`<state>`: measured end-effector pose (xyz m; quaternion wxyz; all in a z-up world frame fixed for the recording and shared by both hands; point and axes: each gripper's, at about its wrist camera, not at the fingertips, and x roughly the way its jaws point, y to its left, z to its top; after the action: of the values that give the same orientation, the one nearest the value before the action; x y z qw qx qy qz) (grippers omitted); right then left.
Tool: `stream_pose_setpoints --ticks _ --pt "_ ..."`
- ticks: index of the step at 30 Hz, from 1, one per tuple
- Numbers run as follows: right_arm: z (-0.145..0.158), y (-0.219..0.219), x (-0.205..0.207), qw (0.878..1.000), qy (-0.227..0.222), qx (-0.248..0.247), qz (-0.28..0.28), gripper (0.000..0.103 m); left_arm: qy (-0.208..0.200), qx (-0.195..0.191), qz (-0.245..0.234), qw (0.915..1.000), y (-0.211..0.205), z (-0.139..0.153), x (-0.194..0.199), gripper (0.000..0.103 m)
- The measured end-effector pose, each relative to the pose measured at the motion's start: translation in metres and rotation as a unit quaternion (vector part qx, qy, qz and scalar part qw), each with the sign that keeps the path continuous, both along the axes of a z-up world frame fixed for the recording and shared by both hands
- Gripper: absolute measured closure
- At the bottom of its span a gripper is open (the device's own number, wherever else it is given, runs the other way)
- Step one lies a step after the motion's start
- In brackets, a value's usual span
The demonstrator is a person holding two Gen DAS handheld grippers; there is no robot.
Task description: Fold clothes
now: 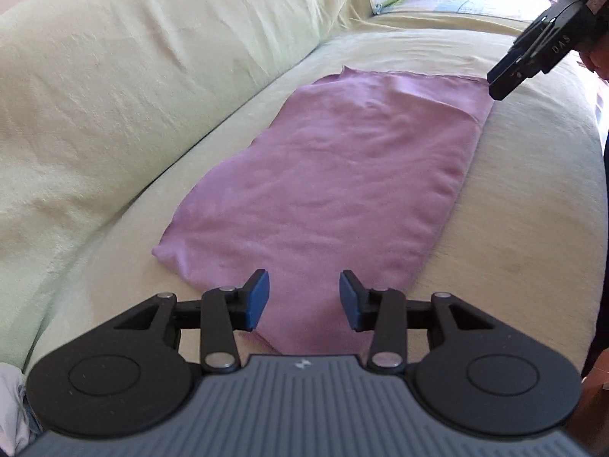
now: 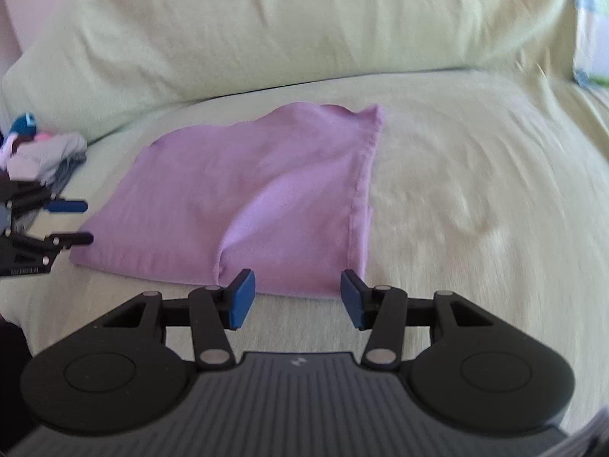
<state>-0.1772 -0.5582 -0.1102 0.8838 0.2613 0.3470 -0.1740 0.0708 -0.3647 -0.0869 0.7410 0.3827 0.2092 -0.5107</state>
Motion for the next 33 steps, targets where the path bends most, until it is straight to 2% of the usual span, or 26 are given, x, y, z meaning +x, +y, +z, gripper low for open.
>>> stream_pose_setpoints --ticks 2,3,5,6,8,9,12,15,17,18,19,20,22,25,27,28,29,31,33 --pt "-0.003 -0.002 -0.013 1.000 -0.005 0.004 -0.016 0.058 0.003 -0.014 0.027 0.9995 0.015 0.001 -0.008 0.055" --pt "-0.003 0.001 -0.017 1.000 0.005 -0.017 -0.026 0.058 -0.005 -0.018 0.035 0.9992 0.022 0.001 -0.014 0.055" --pt "0.001 0.018 -0.014 0.994 0.041 -0.099 0.003 0.057 -0.082 0.001 0.013 0.9965 0.026 -0.006 -0.037 0.055" --pt "0.003 0.028 -0.010 0.988 0.056 -0.141 0.029 0.058 -0.101 0.006 0.000 0.9949 0.027 -0.008 -0.044 0.055" --pt "0.006 0.047 0.001 0.970 0.086 -0.211 0.089 0.058 -0.124 0.016 -0.037 0.9915 0.026 -0.015 -0.058 0.054" --pt "0.006 0.060 0.009 0.951 0.104 -0.261 0.127 0.058 -0.140 0.029 -0.052 0.9884 0.022 -0.020 -0.064 0.054" --pt "0.002 0.077 0.022 0.914 0.134 -0.340 0.178 0.058 -0.197 0.068 -0.079 0.9749 0.010 -0.039 -0.071 0.058" --pt "-0.002 0.085 0.027 0.889 0.147 -0.382 0.205 0.058 -0.231 0.088 -0.101 0.9637 0.003 -0.050 -0.074 0.062" --pt "-0.008 0.095 0.027 0.863 0.160 -0.419 0.235 0.058 -0.264 0.104 -0.124 0.9510 0.001 -0.056 -0.077 0.064" --pt "-0.010 0.098 0.027 0.853 0.162 -0.433 0.244 0.058 -0.283 0.116 -0.135 0.9426 0.000 -0.060 -0.078 0.069" --pt "-0.012 0.102 0.026 0.841 0.164 -0.449 0.254 0.058 -0.294 0.127 -0.139 0.9370 -0.002 -0.063 -0.078 0.086" --pt "-0.014 0.105 0.027 0.832 0.166 -0.461 0.260 0.058 -0.300 0.135 -0.142 0.9337 -0.003 -0.067 -0.077 0.093" --pt "-0.018 0.113 0.030 0.802 0.170 -0.498 0.282 0.058 -0.311 0.146 -0.151 0.9267 -0.004 -0.075 -0.076 0.100" --pt "-0.025 0.120 0.037 0.764 0.170 -0.540 0.311 0.061 -0.293 0.137 -0.140 0.9358 -0.005 -0.073 -0.071 0.101" --pt "-0.029 0.123 0.041 0.746 0.171 -0.554 0.328 0.071 -0.285 0.132 -0.134 0.9400 -0.004 -0.071 -0.069 0.102" --pt "-0.031 0.125 0.043 0.738 0.173 -0.557 0.340 0.086 -0.280 0.130 -0.131 0.9421 -0.004 -0.071 -0.068 0.102" --pt "-0.033 0.124 0.044 0.735 0.176 -0.555 0.348 0.102 -0.279 0.129 -0.130 0.9424 -0.004 -0.071 -0.068 0.102" --pt "-0.036 0.119 0.043 0.734 0.188 -0.549 0.353 0.103 -0.275 0.127 -0.127 0.9448 -0.001 -0.071 -0.065 0.102" --pt "-0.034 0.104 0.039 0.750 0.197 -0.539 0.329 0.103 -0.269 0.124 -0.122 0.9471 0.002 -0.069 -0.062 0.102"
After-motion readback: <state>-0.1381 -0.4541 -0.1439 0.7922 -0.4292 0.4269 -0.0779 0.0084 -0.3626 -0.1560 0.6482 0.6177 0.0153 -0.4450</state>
